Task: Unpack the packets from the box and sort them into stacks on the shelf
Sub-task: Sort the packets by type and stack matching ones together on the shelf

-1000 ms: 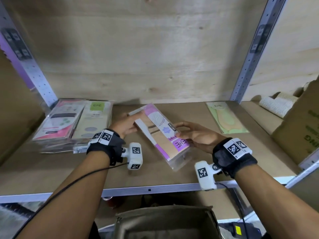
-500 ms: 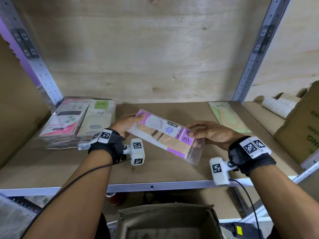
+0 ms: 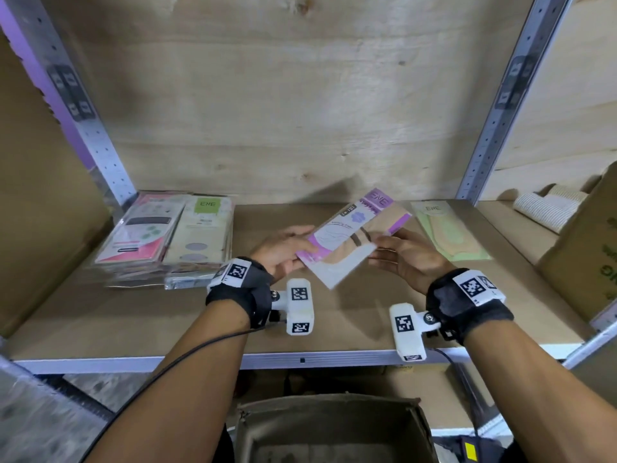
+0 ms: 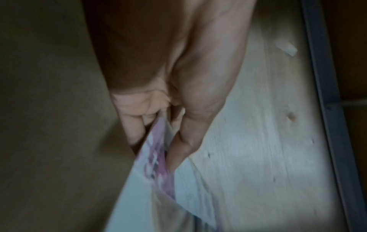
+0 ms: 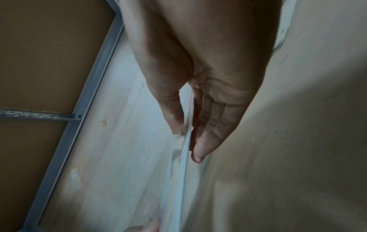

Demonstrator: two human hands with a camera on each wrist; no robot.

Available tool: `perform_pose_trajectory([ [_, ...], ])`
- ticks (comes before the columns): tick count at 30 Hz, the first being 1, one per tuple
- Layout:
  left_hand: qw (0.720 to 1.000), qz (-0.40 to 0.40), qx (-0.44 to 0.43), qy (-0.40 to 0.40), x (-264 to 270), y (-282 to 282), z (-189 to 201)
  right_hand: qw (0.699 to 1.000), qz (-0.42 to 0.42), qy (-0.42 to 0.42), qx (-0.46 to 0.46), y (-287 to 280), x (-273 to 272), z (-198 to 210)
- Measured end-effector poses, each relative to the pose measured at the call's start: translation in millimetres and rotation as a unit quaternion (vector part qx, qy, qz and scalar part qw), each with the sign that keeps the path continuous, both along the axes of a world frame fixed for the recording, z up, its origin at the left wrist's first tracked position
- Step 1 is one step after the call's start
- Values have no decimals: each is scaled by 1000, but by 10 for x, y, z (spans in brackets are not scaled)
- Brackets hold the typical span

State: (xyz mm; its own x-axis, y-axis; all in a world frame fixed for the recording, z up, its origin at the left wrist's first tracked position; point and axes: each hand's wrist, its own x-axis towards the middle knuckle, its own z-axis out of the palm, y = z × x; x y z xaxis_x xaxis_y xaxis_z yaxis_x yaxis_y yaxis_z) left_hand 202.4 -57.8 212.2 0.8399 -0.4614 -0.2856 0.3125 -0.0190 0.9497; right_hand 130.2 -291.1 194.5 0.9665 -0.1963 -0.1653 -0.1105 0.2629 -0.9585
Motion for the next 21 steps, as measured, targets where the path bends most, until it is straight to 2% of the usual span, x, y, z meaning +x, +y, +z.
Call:
perform_pose_trajectory([
  [4, 978, -145, 131, -74, -117, -113, -51, 999, -18, -31, -1, 55, 1, 16],
  [6, 967, -195, 141, -78, -148, -170, -56, 999, -9, -44, 17, 64, -12, 36],
  [7, 969, -190, 138, -78, -146, -182, -44, 998, 5, -51, 26, 65, -13, 44],
  [10, 986, -74, 111, -101, -51, -146, 1, 997, 62, -51, 9, 78, -15, 48],
  [12, 994, 4, 46, -103, 62, -112, -5, 994, 102, -36, -4, 100, -16, 14],
  [15, 991, 94, -8, -94, 209, -89, -36, 988, 155, -24, -19, 156, -20, -32],
  [18, 984, 156, -12, -85, 316, -48, -89, 982, 180, -7, -63, 171, 1, -65],
  [21, 982, 165, -8, -89, 369, 17, -140, 976, 195, 1, -98, 164, 12, -83],
])
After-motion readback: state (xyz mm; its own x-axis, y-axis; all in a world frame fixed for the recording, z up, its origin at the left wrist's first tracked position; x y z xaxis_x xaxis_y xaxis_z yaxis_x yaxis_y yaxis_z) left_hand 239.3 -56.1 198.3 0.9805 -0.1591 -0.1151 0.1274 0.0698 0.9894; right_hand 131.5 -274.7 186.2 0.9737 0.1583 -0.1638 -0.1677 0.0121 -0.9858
